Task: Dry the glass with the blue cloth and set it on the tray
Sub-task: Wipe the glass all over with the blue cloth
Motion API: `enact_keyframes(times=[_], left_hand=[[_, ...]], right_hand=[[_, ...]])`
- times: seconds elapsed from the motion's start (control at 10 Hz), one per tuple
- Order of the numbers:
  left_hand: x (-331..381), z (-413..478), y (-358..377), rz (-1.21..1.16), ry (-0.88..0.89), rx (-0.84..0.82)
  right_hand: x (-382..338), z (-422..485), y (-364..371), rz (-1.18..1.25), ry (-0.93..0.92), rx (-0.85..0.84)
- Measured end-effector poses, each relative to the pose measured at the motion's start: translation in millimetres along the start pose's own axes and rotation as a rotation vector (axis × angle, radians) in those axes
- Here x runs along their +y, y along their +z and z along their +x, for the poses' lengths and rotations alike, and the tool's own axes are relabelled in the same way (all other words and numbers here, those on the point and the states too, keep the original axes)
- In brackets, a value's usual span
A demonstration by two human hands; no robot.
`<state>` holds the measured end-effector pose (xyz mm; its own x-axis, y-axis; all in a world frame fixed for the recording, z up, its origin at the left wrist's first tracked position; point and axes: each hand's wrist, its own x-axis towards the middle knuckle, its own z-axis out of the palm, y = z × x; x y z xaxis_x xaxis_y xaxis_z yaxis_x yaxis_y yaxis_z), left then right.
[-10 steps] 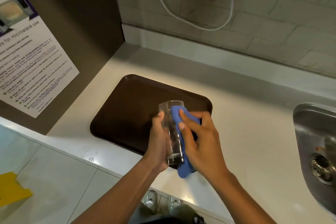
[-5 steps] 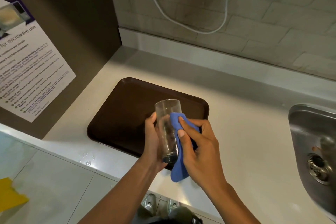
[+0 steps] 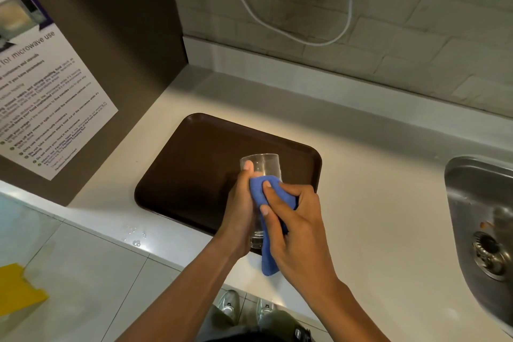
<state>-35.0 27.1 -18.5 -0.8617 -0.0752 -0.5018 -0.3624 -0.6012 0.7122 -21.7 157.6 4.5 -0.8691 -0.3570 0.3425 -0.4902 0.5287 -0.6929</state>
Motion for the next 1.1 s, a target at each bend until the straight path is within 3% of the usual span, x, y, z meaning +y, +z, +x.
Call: enact_keyframes(times=[0.2,0.4,0.5,0.6,0.7,0.9,1.1], left_hand=[[-7,-2,10,0.031,0.027,0.032],[2,10,-2,-0.09,-0.026,-0.034],[-12,4,-3,-0.059,0.008,-0.072],[-19,-1,1,-0.073,0.008,-0.06],[-10,4,-3,-0.1,0.019,-0.054],[-11,-5,6,-0.097,0.021,-0.058],[7,3,-6,-0.114,0.024,-0.042]], right_hand=[[6,43,-11,0.113,0.25,0.057],[-6,7,-8,-0.002,-0.002,-0.043],[1,17,-13,0.105,0.16,-0.02],[-1,39,-16,0.112,0.19,0.03],[-2,15,-14,0.027,0.007,-0.049],[1,39,-11,0.103,0.179,0.027],[1,8,-11,0.072,0.022,-0.05]])
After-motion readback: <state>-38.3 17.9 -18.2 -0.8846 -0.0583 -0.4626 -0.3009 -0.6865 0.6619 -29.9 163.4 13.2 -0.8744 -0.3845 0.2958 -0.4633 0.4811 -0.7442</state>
